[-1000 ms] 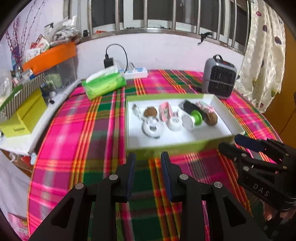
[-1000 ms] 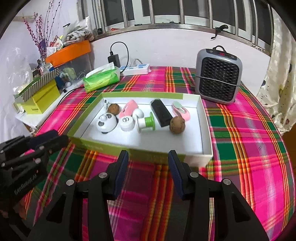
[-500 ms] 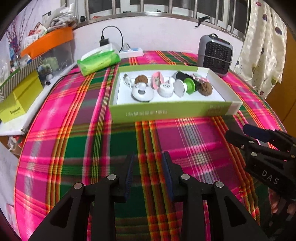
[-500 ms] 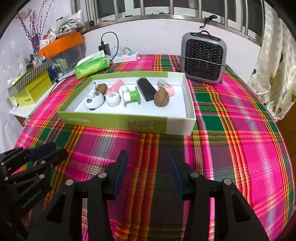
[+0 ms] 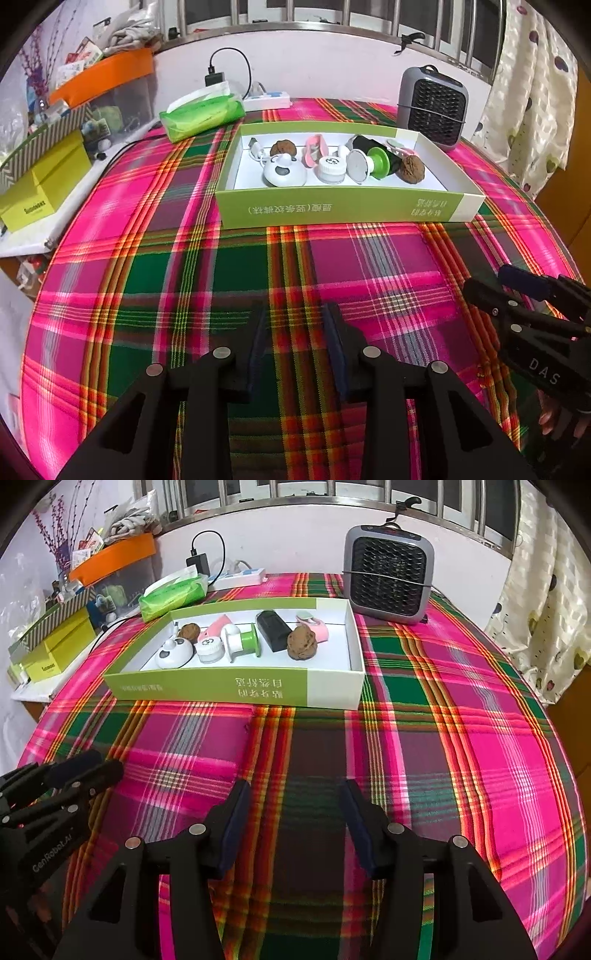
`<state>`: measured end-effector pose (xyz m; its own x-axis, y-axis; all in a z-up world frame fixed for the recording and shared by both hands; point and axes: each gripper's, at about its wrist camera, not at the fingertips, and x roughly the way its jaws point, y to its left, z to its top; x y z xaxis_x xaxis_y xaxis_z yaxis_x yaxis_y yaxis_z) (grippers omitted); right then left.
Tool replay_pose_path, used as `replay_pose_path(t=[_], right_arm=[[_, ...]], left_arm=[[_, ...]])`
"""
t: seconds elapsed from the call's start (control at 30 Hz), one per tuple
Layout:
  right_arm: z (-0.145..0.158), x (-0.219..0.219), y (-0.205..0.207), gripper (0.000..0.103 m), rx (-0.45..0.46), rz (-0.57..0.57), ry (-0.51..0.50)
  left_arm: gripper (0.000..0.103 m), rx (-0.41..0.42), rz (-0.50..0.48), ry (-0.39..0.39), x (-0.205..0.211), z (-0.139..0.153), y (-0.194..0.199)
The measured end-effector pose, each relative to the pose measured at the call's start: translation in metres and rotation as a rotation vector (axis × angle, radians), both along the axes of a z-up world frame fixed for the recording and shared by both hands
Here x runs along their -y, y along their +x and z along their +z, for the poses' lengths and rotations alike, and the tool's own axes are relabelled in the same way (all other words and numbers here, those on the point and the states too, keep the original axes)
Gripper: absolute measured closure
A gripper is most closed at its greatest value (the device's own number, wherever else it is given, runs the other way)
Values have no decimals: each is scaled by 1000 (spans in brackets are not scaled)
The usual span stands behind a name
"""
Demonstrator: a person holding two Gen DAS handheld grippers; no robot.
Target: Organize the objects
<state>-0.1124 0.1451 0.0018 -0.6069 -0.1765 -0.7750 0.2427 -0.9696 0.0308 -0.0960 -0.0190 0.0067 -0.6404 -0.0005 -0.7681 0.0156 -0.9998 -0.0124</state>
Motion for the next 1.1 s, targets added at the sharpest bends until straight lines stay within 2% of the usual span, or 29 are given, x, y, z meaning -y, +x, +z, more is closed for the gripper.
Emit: replay_pose_path(t=[0.17, 0.23, 0.3, 1.1], right_arm=[[0, 0, -1, 50, -2, -10, 35], [-1, -2, -2, 39, 3, -31, 40], [-1, -5, -4, 36, 8, -41, 30], [-2, -4, -4, 35, 7, -42, 36]], left_arm=[[73, -3, 16, -2, -2, -1, 0], [73, -3, 15, -6, -3, -1, 0], [73, -3, 15, 0, -2, -1, 0], [72, -3, 16, -3, -3, -2, 0]])
